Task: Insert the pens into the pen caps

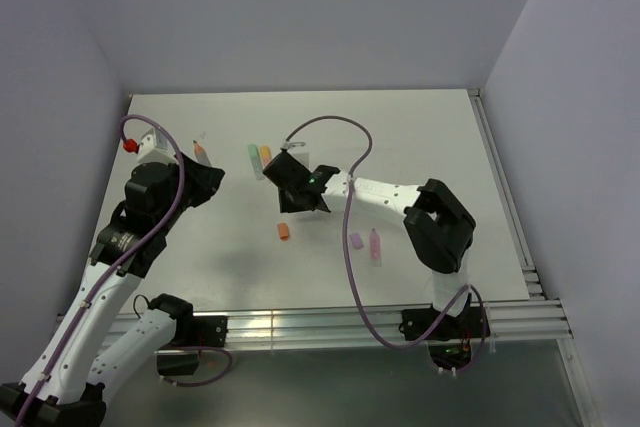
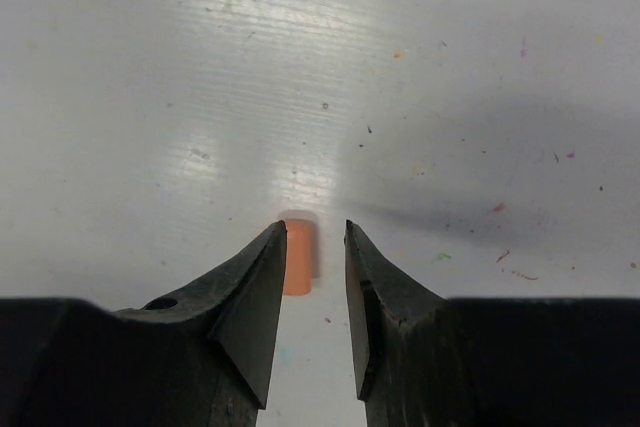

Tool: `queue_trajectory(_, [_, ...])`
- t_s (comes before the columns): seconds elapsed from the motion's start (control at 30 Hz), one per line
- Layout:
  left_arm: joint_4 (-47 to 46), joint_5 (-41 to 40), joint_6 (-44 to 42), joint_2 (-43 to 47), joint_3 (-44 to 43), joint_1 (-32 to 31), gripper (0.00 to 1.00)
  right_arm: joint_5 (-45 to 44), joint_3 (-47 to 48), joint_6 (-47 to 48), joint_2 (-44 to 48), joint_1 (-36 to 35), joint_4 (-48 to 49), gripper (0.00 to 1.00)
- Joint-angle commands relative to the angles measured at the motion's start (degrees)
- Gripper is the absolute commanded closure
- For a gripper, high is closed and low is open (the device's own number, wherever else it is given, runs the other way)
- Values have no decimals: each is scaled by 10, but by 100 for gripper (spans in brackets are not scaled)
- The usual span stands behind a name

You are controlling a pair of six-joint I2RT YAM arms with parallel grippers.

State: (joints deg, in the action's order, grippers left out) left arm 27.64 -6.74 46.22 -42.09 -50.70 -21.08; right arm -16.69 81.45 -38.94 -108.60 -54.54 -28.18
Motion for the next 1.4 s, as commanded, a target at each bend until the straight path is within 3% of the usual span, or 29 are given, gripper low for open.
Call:
queue_trajectory(0.0, [-23, 12, -3, 6, -1, 3, 100, -8, 30, -3, 6, -15, -16, 62])
queue_trajectory(0.47, [-16, 16, -10, 9, -8, 3, 100, 7, 52, -11, -49, -30, -23, 53])
queue_trajectory(1.37, [-19, 21, -10, 11, 2, 3, 100, 13, 58, -17, -112, -46, -34, 53])
